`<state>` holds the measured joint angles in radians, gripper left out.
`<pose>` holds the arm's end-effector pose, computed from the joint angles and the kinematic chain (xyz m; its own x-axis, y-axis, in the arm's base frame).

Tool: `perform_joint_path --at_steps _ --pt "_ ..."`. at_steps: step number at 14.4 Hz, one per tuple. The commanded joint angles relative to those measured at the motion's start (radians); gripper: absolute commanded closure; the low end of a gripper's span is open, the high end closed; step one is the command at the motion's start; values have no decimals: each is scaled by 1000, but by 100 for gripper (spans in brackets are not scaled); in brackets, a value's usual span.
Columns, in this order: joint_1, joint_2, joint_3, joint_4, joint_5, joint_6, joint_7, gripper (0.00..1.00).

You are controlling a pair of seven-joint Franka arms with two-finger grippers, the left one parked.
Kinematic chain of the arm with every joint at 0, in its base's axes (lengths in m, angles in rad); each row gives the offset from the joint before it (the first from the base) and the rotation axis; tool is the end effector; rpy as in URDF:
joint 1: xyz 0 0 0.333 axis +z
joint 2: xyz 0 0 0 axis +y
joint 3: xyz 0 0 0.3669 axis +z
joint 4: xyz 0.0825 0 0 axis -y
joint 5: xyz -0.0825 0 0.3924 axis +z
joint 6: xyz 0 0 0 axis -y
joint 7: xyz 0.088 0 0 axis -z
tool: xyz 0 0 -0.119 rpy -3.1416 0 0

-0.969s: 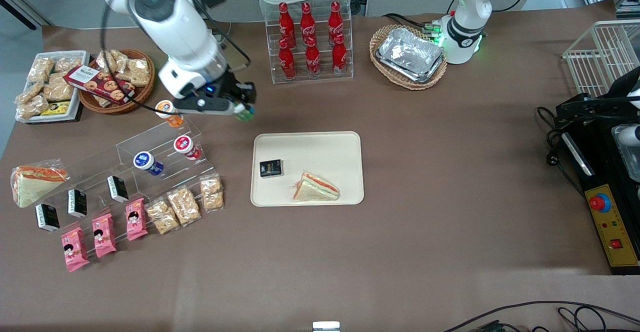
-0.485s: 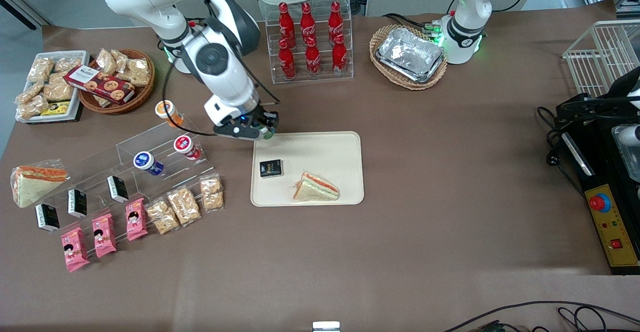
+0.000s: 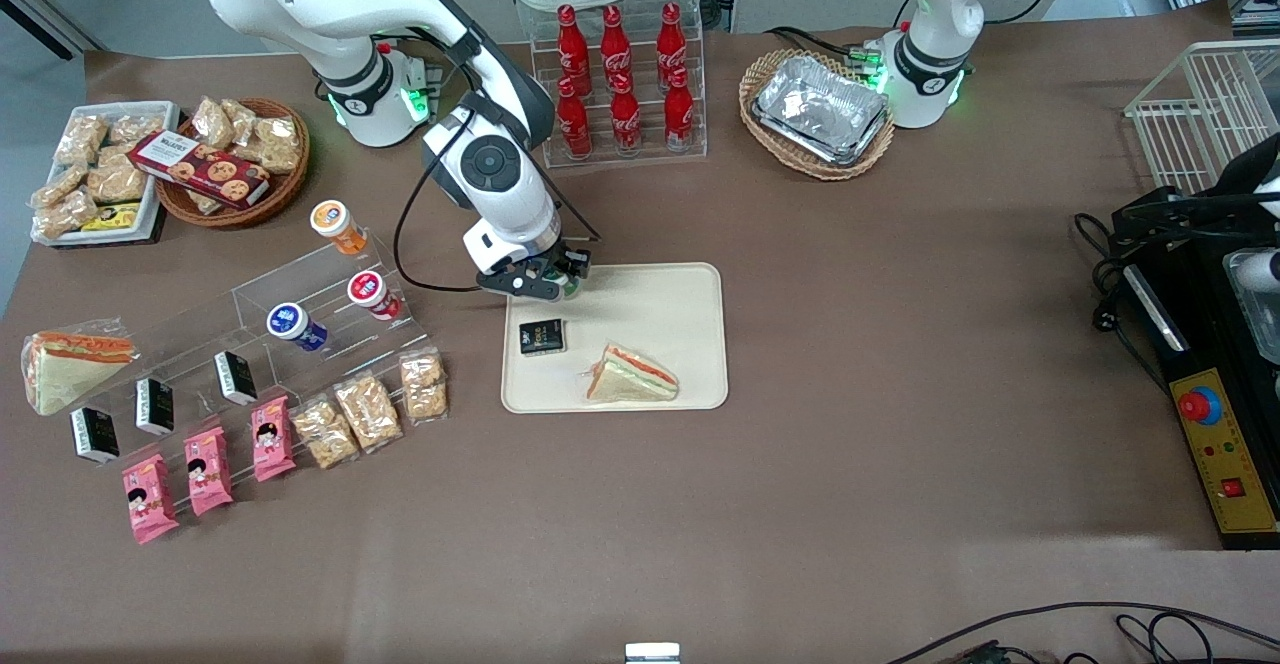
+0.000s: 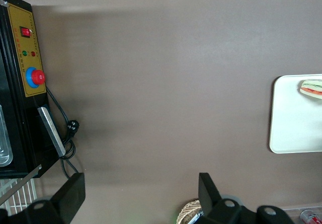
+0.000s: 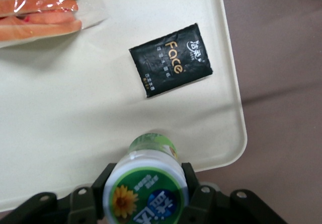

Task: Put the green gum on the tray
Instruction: 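Lower the green bottle onto the tray beside the black packet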

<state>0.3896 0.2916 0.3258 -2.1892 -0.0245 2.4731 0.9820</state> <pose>0.4388 0.3765 0.2904 0.9649 -0.2558 -0.0591 -0.2588 -0.9647 -0.0496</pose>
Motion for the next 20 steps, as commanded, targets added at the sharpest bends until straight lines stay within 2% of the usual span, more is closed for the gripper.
perform_joint_path --at_steps 1,7,8,9,10,18,20 --pt "8 38 -5 16 -40 49 35 70" --pt "6 86 -13 14 -129 96 78 69" --pt "6 89 -13 14 -132 101 80 64" --pt "6 92 -13 14 -132 101 80 35" --pt "5 93 -13 14 -132 101 80 0" --pt "-9 78 -13 20 -130 87 75 0" --pt "-9 28 -11 38 -130 2 63 0"
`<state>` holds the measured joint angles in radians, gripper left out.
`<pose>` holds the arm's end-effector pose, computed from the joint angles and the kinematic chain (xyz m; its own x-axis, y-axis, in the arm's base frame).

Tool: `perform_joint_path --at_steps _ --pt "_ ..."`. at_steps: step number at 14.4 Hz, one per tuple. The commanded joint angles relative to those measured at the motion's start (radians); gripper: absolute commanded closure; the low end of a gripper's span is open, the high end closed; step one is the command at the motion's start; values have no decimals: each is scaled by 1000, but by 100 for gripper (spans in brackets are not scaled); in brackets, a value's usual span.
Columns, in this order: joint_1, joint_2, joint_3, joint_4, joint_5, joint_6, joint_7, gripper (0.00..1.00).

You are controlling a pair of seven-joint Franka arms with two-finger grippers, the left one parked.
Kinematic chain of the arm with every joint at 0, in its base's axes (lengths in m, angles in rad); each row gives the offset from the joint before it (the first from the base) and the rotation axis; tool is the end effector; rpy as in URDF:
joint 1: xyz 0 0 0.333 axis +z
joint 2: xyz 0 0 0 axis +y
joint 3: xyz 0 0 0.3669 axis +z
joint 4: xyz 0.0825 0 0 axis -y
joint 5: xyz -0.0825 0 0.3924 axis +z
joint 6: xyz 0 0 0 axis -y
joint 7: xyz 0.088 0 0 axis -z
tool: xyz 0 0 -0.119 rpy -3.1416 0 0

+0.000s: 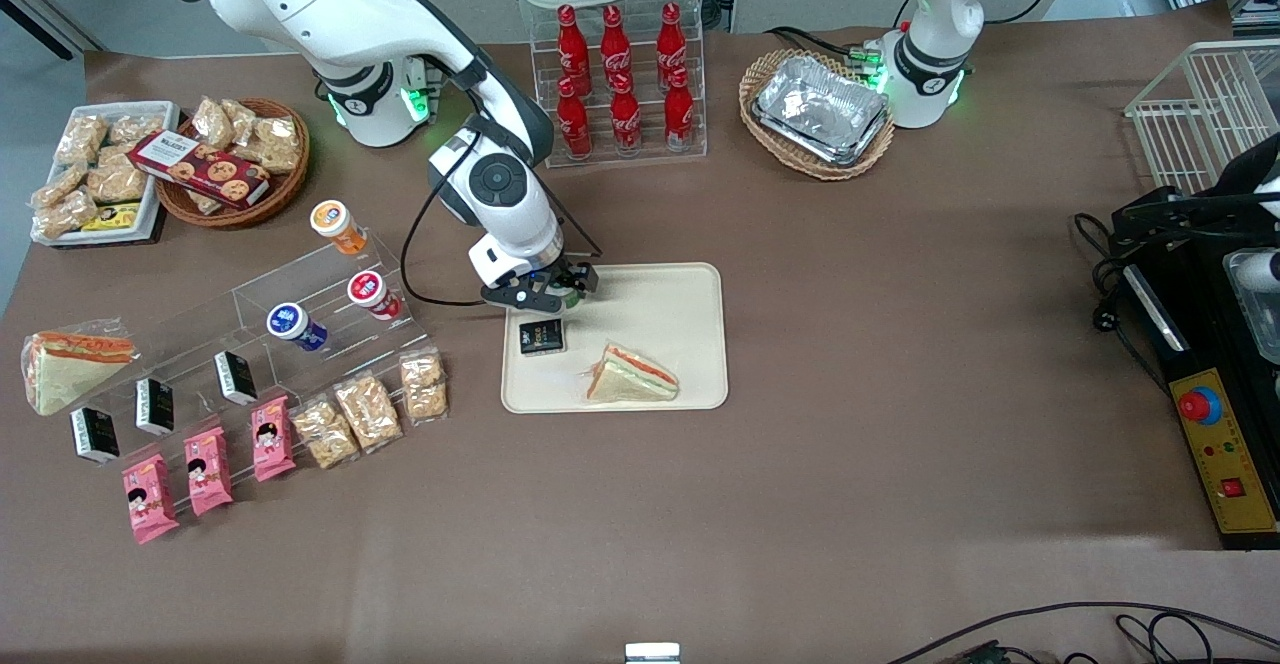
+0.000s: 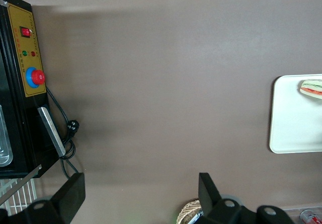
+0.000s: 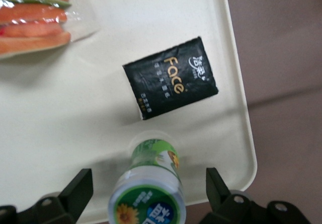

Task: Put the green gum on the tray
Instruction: 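Lower the green bottle onto the tray beside the black packet, then open the right gripper and withdraw it back toward the stand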

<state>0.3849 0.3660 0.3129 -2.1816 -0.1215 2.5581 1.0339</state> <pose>0.4512 0.3753 0.2591 0.9672 -0.2535 -0.0171 -0.2540 -0.9659 -0.0501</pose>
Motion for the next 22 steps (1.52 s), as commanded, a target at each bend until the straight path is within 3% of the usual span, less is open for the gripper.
perform_joint_path --at_steps 1,5,9,13,16,22 --pt "-4 -70 3 54 -30 -145 9 0" --pt "5 -148 12 216 9 -425 6 0" --pt "-6 -156 2 553 167 -793 -127 0" --pt "-41 -174 -24 716 157 -1024 -211 0" --pt "-108 -284 -85 706 155 -1081 -456 0" --pt "-141 -384 -343 603 154 -1078 -881 0"
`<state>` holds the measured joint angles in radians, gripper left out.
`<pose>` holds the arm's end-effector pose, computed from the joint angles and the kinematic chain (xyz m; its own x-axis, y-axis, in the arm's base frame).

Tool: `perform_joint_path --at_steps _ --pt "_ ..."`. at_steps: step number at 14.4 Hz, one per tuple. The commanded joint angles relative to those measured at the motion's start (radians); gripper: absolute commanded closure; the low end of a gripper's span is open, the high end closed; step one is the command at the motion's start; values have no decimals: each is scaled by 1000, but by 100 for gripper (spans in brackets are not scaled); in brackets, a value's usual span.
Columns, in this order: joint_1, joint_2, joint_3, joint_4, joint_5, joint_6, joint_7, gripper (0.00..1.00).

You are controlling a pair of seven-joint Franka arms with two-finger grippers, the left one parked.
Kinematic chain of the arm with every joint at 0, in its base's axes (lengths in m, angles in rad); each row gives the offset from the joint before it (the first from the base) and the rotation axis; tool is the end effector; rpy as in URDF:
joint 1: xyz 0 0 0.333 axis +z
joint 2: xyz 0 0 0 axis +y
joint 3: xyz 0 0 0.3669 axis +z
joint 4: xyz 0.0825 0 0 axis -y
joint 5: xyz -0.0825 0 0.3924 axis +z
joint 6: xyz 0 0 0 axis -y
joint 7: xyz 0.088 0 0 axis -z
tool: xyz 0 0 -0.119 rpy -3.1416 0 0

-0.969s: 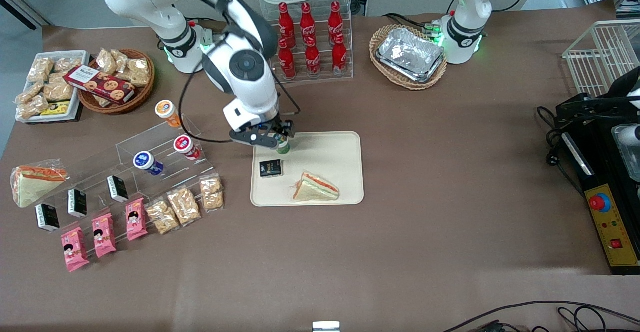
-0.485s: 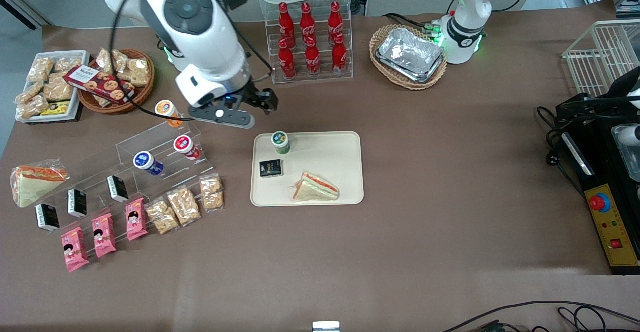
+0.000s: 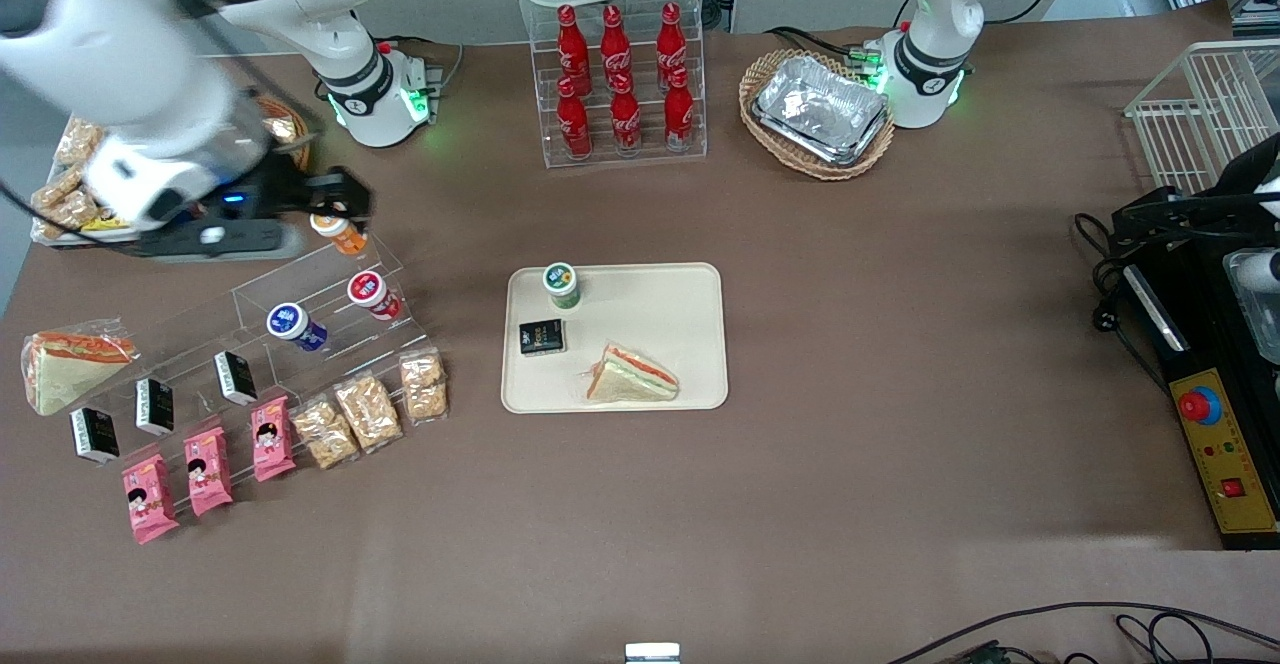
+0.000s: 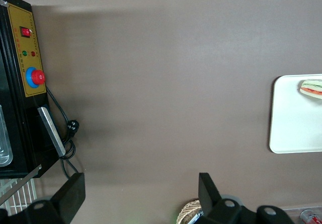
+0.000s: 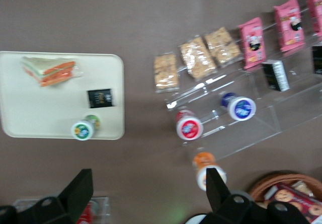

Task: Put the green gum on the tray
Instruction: 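Open the right gripper and withdraw it back toward the stand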

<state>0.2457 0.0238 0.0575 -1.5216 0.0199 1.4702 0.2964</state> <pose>0.5340 0.1692 0.6650 0.9969 0.0080 -0.0780 0.0082 -1.0000 0.0016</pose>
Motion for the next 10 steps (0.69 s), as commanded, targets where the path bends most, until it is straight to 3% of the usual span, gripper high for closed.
perform_joint_path --at_steps 1,6,10 --pt "-20 -39 -115 -57 12 16 -220 0" --pt "-170 -19 -116 -48 18 41 -411 0" --pt "-178 -13 -117 -38 19 38 -414 0"
